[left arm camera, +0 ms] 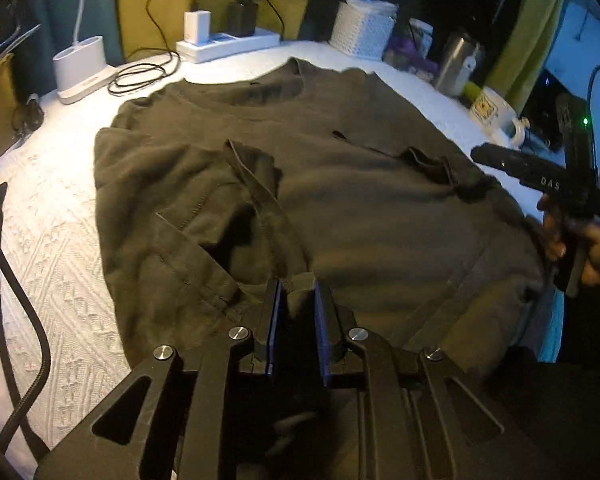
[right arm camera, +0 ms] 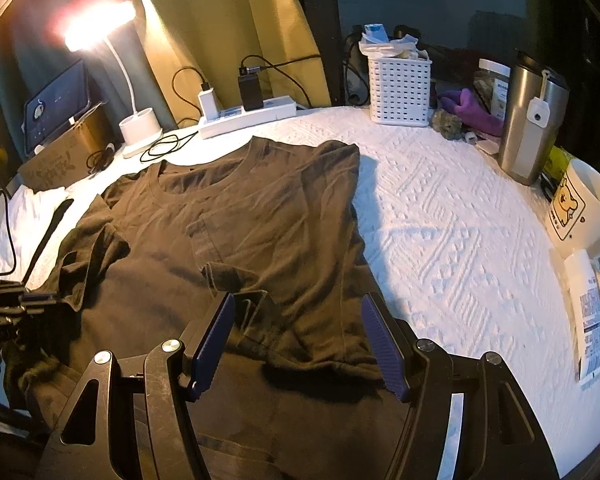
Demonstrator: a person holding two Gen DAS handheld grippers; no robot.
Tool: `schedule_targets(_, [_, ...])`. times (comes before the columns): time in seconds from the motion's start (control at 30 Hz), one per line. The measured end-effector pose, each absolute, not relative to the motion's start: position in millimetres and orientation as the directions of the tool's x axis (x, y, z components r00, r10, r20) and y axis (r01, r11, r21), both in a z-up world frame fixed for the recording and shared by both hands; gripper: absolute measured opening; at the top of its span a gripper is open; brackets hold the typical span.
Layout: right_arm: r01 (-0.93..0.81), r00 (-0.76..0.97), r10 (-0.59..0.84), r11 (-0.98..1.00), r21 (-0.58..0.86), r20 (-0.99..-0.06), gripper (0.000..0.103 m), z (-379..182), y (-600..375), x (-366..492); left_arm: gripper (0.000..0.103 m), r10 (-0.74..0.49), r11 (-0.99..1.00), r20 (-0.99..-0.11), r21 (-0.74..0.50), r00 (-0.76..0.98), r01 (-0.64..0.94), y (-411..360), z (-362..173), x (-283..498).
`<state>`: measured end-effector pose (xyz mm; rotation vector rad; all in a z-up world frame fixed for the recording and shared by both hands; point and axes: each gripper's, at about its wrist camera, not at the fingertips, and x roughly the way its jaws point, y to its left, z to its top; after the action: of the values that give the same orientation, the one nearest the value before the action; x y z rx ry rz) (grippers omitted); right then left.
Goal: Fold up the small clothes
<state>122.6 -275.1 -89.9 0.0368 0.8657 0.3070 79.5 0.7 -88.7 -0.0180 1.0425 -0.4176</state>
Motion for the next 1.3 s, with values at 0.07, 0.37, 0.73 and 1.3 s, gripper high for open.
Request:
schedule_targets(0.07, [-0.248, 0.605, 0.282, 0.955, 0.159, -0.745, 0.068, -92, -277, 123, 0.016, -0.355, 0.919, -0.821, -0.216, 0.447, 0.331, 2, -81, 79])
schedule_targets(0.37, [-0.258, 0.605, 0.298, 0.951, 0.173, -0.739, 0.068, -93, -278, 134, 0.065, -0.279, 0.96, -0.794, -0.23, 0.539, 0.158, 49, -67, 110])
schedule_targets(0.73, [-0.253, 0.597, 0.3, 0.951, 0.179, -0.744, 0.068, -98, -281, 138, 0.039, -0.292, 0.955, -0.837, -0.225, 0.463, 0.195, 34, -101, 122])
schedule_targets(1.3, [-0.233, 0.611, 0.289, 0.955, 0.182, -0.737, 0.068, -95, -291, 134, 0.04, -0.349, 0.925, -0.806, -0.215, 0.479, 0.313, -4, -70, 115])
